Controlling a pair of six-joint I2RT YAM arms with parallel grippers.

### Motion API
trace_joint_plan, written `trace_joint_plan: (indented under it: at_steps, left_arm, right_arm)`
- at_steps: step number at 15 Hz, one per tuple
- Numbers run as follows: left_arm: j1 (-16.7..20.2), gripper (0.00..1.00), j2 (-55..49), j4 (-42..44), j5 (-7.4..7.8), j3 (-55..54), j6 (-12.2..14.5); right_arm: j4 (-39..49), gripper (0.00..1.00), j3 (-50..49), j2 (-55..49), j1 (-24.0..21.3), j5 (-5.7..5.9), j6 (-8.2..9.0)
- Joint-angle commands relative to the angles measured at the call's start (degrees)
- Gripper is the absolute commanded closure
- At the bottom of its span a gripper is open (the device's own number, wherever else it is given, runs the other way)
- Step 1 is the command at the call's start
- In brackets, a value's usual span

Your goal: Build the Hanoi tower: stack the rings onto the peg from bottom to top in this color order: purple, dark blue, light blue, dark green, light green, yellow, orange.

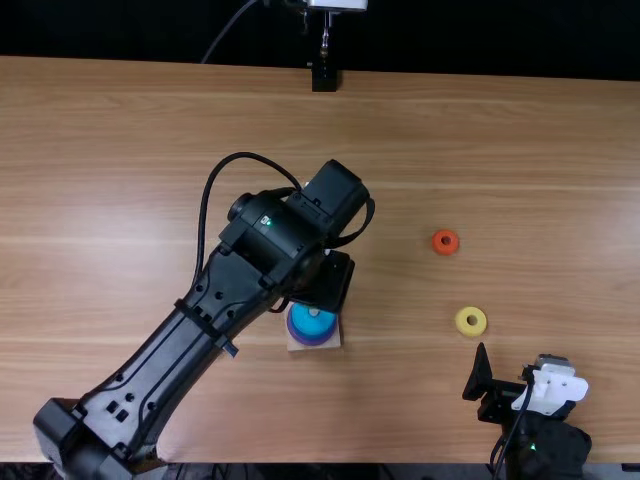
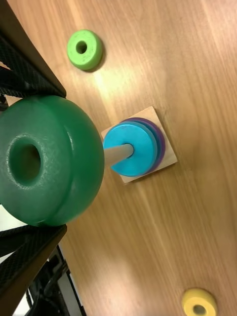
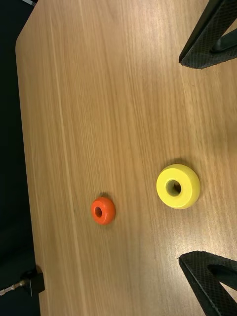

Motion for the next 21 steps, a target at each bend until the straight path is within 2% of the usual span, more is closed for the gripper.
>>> trace_joint_plan:
  at_steps: [1, 13, 15, 16, 17, 18, 19, 20, 21]
  left_arm:
    - [-0.9, 0.95, 0.9, -0.1, 0.06, 2.1, -1.3]
    - [-1.4, 0.95, 4.6, -0.1, 0.06, 2.0, -1.2]
    - [-1.6, 0.92, 5.3, -0.2, 0.06, 2.1, -1.2]
    - [-1.6, 0.79, 5.4, -0.2, 0.06, 2.1, -1.2]
    - [-1.6, 0.49, 5.4, -0.2, 0.06, 2.1, -1.2]
    - [-1.6, 0.08, 5.4, -0.2, 0.06, 2.0, -1.1]
    - [-1.5, 0.0, 5.4, -0.3, 0.27, 1.9, -1.1]
    - [-1.2, 0.0, 5.3, -0.3, 1.75, 1.8, -1.0]
    - [-1.1, 0.0, 5.2, -0.2, 2.38, 1.9, -1.0]
  right_arm:
    - [-3.4, 0.0, -6.1, -0.7, -0.5, 0.62, -0.16]
    - [-3.4, 0.0, -6.2, -0.7, -0.5, 0.62, -0.06]
    - [-3.4, 0.0, -6.2, -0.7, -0.5, 0.62, -0.06]
    - [-3.4, 0.0, -6.1, -0.7, -0.5, 0.62, -0.06]
    - [-3.4, 0.0, -6.1, -0.7, -0.5, 0.73, -0.06]
    - [-3.4, 0.0, -6.2, -0.7, -0.5, 0.62, -0.06]
    - [-3.4, 0.0, -6.2, -0.7, -0.5, 0.73, -0.06]
    - [-3.4, 0.0, -6.1, -0.7, -0.5, 0.62, -0.06]
    - [-3.4, 0.0, -6.2, -0.7, -0.5, 0.73, -0.06]
